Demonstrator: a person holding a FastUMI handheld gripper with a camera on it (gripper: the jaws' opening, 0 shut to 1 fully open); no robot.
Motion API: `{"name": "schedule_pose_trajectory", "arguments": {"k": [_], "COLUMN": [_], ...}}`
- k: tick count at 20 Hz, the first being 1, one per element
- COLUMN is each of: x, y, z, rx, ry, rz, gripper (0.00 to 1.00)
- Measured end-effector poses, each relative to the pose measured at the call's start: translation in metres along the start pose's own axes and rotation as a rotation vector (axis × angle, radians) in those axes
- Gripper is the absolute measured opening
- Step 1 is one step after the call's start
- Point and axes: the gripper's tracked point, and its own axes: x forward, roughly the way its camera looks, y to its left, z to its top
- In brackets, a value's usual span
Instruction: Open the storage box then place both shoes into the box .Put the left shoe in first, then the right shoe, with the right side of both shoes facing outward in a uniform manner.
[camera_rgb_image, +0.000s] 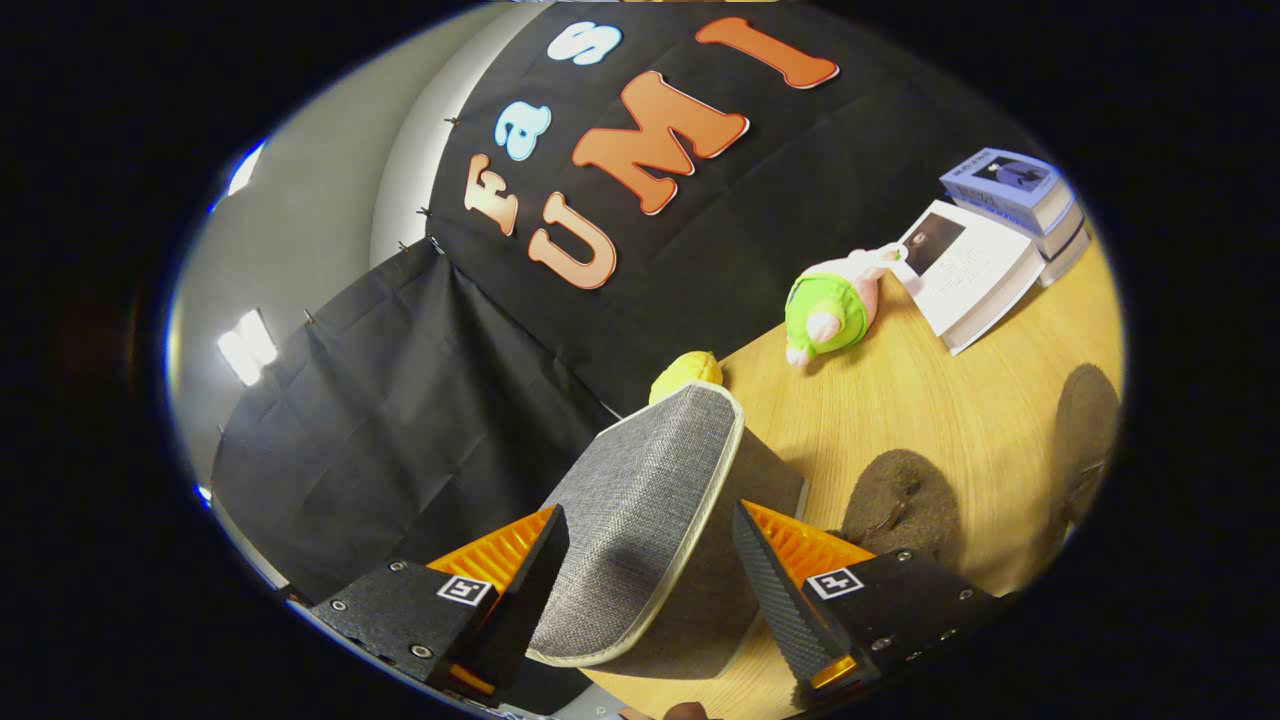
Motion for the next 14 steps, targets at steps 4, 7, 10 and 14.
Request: {"name": "schedule_pose_trajectory", "arguments": {"k": [4, 7, 10, 14], "x": [0.012, 0.017, 0.023, 0.025], "y": [0.010, 0.010, 0.010, 0.009], "z": [-0.013, -0.021, -0.030, -0.037], "rx": [0.106, 0.154, 0.190, 0.238], "ry": [0.054, 0.079, 0.118, 0.134], "rz": [0.077, 0.095, 0.096, 0.100], "gripper": [0.98, 0.98, 0.98, 0.98]}}
